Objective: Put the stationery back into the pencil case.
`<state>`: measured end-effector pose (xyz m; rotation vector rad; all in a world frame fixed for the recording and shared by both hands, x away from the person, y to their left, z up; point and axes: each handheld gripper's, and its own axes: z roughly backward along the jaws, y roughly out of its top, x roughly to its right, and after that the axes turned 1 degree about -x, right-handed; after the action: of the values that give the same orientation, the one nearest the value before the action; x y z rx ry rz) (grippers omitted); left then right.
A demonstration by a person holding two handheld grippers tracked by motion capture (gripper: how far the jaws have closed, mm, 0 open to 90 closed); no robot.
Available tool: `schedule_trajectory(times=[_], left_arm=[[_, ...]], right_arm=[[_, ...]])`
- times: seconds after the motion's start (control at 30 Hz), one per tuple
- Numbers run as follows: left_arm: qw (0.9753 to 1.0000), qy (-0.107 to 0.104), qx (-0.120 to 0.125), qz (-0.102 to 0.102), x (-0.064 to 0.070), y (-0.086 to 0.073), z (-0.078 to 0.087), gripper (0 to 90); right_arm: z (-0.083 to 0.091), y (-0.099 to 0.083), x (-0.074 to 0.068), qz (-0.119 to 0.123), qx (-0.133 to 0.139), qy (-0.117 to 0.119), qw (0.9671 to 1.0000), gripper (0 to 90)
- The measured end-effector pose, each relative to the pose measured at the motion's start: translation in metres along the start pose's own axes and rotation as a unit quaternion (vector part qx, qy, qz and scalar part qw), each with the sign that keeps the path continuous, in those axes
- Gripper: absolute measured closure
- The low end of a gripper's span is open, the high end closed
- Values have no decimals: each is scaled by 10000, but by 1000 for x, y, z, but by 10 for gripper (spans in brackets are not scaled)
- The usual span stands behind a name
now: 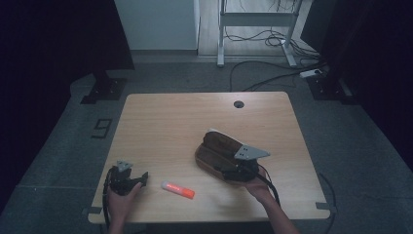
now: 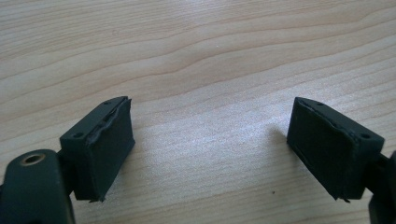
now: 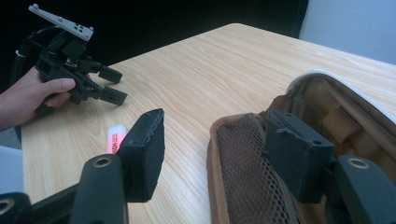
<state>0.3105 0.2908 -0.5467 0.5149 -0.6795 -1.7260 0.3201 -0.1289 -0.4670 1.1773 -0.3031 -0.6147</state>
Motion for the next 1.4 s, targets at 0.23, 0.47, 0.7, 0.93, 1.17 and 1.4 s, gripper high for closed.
schedule_trajectory(times=[0.23, 0.47, 0.7, 0.93, 1.17, 1.4], left_arm=[[10000, -1, 1, -2, 0, 0, 0, 145], [10000, -1, 2, -2, 0, 0, 0, 145], [10000, -1, 2, -2, 0, 0, 0, 145], [10000, -2, 2, -3, 0, 0, 0, 145], [10000, -2, 3, -2, 0, 0, 0, 145], [10000, -3, 2, -3, 0, 0, 0, 145]], right_arm=[[-6, 10, -8, 27, 48, 118, 9999, 374], [-20, 10, -15, 50, -78, 202, 9998, 376], [-30, 12, -20, 45, -153, 262, 9995, 386], [-47, 12, -35, 78, -174, 414, 9990, 392], [-57, 5, -44, 126, -277, 468, 9984, 411], [-65, -7, -53, 152, -499, 560, 9971, 422]])
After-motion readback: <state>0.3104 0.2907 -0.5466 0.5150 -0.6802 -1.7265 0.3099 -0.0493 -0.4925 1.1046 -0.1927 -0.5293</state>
